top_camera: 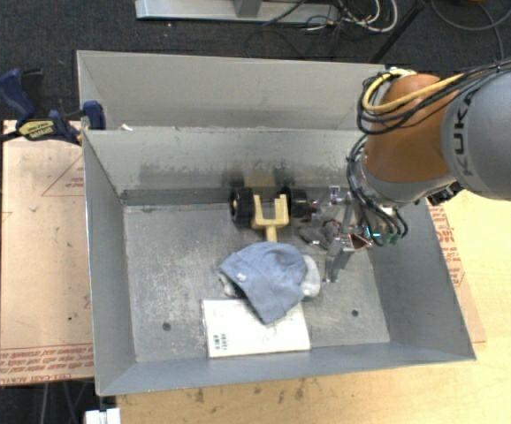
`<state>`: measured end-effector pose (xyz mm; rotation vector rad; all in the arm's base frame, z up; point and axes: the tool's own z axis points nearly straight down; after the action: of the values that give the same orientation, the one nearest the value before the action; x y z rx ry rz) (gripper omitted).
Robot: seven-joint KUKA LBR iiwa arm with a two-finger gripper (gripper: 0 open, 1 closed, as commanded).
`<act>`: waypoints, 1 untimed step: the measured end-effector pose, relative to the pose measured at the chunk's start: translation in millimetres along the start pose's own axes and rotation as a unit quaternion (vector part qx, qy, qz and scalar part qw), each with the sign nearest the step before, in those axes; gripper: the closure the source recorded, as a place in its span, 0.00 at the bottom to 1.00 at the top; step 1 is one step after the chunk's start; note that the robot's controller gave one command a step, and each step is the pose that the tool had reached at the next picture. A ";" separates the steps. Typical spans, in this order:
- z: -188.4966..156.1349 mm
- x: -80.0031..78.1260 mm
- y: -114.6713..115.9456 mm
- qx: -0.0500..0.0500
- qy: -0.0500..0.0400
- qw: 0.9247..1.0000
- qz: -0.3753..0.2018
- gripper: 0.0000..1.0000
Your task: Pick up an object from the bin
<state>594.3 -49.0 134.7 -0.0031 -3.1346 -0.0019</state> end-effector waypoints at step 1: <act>-4.4 -2.0 0.1 0.000 -0.004 1.000 -0.001 0.00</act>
Offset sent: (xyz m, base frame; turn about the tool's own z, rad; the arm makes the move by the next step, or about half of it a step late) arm -0.0290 0.0552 -0.0647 -0.1988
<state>596.3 -48.9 139.0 -0.0015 -3.1424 -0.0009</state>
